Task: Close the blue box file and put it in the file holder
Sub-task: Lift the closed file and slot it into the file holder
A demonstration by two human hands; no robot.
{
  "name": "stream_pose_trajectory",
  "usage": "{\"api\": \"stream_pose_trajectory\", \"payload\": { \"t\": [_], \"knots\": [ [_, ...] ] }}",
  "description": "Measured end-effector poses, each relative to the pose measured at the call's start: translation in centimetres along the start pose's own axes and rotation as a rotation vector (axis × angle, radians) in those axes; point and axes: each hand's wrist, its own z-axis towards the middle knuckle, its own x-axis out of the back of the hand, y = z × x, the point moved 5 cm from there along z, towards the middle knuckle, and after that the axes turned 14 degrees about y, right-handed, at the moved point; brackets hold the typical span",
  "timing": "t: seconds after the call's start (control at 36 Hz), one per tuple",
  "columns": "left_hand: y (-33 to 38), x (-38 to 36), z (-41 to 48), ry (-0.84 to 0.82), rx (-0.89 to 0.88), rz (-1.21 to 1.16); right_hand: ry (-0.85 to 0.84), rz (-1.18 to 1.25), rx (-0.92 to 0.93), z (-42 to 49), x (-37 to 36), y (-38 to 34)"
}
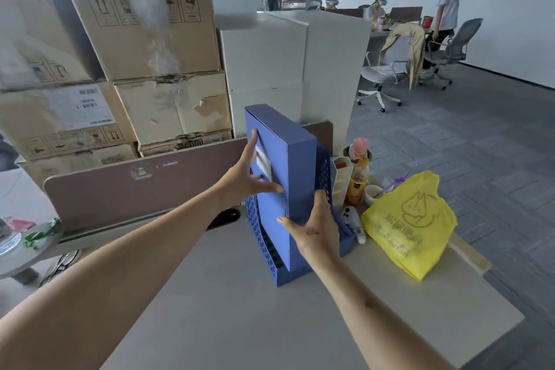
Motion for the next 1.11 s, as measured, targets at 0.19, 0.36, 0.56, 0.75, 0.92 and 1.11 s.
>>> {"api": "stream_pose_trajectory", "payload": {
  "t": [0.19,0.36,0.56,0.75,0.92,1.11],
  "knots": [
    [-2.2,-0.3,0.2,0.014,-0.065,0.142,0.028,0.079,-0.073,-1.0,-3.7,3.0],
    [-4.6,-0.3,-0.1,0.061,-0.072,0.156,0.05,0.12,-0.087,-2.1,-5.7,4.5],
    [-6.6,-0.5,-0.5,0.1,-0.094,0.144,0.059,0.158,-0.054,-1.4,-6.9,5.0],
    [-6.8,-1.4,-0.2,0.119,-0.115,0.171,0.071,0.215,-0.027,-0.7,-6.6,5.5],
    [-7.5,-1.6,-0.7,0.134,-0.081,0.209,0.039,0.216,-0.023,-0.9,-7.1,6.3],
    [-10.3,-2.2,-1.5,0.067,-0.003,0.408,-0.025,0.239,-0.149,-3.8,-9.4,9.6]
  ]
}}
